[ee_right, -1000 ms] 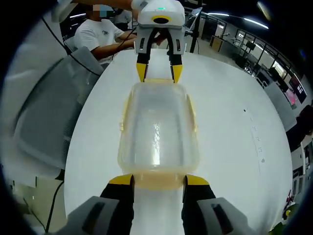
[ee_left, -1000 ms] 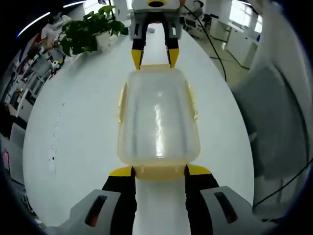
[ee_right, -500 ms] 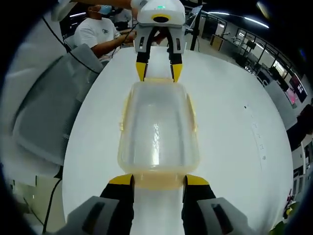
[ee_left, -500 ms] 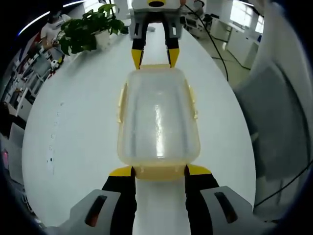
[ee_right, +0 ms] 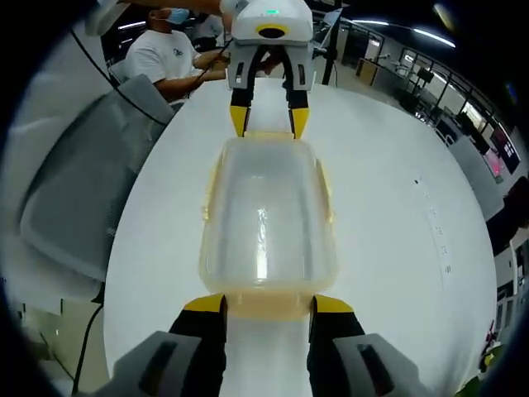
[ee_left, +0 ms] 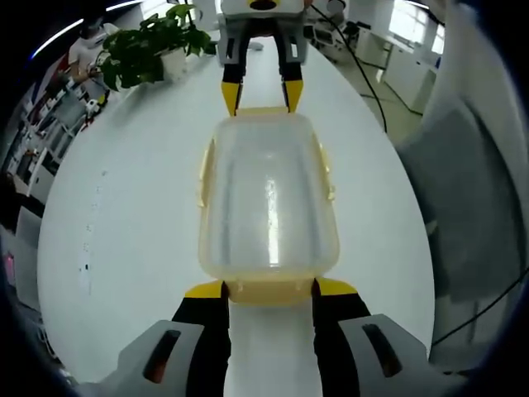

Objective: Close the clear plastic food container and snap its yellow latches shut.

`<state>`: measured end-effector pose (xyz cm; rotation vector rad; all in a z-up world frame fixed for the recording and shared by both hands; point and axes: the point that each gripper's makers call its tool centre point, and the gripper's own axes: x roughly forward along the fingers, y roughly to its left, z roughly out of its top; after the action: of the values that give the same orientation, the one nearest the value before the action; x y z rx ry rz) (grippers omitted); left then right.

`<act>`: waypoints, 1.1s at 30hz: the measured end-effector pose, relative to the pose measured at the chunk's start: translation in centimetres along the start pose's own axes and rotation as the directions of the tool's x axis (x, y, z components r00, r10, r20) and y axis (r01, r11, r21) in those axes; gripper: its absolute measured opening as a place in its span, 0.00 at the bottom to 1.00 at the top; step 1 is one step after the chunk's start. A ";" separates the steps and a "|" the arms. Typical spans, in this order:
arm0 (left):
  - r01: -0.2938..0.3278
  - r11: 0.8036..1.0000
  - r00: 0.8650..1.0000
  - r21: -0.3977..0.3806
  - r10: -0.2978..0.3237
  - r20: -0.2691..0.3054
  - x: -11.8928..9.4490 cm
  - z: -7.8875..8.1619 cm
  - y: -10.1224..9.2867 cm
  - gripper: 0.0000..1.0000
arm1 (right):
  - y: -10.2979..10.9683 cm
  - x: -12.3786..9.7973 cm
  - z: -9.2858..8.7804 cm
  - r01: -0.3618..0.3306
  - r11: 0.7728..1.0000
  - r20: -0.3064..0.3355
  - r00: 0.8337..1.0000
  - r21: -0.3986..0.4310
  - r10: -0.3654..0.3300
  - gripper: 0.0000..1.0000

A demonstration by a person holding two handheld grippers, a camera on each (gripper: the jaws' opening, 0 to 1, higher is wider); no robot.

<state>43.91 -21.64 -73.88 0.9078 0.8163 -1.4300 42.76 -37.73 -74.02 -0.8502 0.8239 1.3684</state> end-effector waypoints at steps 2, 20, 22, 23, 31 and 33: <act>0.000 1.000 1.000 -0.005 0.000 0.002 0.0 0.0 0.0 0.36 | 0.0 0.1 0.0 -0.001 1.000 -0.005 1.000 -0.004 0.001 0.36; -0.016 1.000 1.000 0.002 0.016 -0.019 0.3 -0.2 -0.2 0.37 | 0.2 0.3 -0.2 0.002 1.000 -0.005 1.000 0.009 -0.002 0.37; -0.018 1.000 1.000 0.011 0.018 -0.026 0.4 -0.2 -0.2 0.37 | 0.2 0.3 -0.1 0.005 1.000 -0.010 1.000 0.010 -0.005 0.37; -0.018 1.000 0.999 0.011 0.019 -0.026 0.4 -0.3 -0.2 0.37 | 0.2 0.3 -0.2 0.005 1.000 -0.012 1.000 0.011 -0.005 0.38; -0.045 0.999 0.998 -0.008 0.044 -0.052 -0.1 -0.7 -0.1 0.38 | 0.1 0.1 -1.0 0.039 0.998 -0.055 0.998 0.046 -0.036 0.50; -0.064 0.997 0.997 -0.036 0.062 -0.051 -0.4 -0.9 0.3 0.44 | 0.2 -0.1 -1.0 0.039 0.998 -0.054 0.998 0.047 -0.037 0.49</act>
<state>44.28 -20.68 -73.95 0.9357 0.8427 -1.3376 42.55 -38.64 -74.35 -0.8636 0.8743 1.2923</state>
